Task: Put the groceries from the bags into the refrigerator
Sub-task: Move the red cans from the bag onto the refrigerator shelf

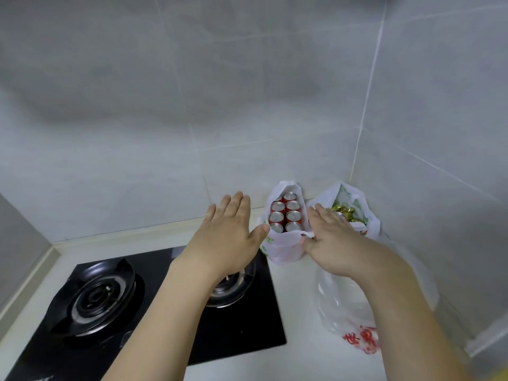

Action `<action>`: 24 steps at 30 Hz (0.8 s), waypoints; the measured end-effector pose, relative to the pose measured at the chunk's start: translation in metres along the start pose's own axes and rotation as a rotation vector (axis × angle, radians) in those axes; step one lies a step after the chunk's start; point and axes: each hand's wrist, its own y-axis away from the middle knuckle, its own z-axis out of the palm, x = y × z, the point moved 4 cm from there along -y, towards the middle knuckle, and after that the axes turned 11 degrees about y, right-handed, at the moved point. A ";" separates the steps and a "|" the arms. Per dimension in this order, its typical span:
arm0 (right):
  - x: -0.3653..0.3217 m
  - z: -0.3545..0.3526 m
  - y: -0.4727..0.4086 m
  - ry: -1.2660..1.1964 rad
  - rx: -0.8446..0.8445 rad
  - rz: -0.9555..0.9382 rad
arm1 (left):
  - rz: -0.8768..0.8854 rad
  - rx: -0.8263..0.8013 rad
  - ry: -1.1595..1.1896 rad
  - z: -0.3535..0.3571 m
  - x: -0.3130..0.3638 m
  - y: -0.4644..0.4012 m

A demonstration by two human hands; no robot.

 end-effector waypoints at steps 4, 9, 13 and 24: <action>0.007 -0.002 -0.035 -0.026 -0.008 0.044 | 0.004 -0.052 0.006 0.011 -0.014 -0.044; 0.025 -0.002 -0.077 -0.069 -0.030 0.081 | 0.012 -0.091 0.033 0.027 -0.020 -0.099; 0.045 0.001 -0.115 -0.108 -0.003 0.114 | 0.001 -0.111 0.079 0.041 -0.026 -0.137; 0.087 0.064 -0.224 -0.042 -0.019 0.193 | -0.049 -0.062 0.221 0.110 -0.055 -0.236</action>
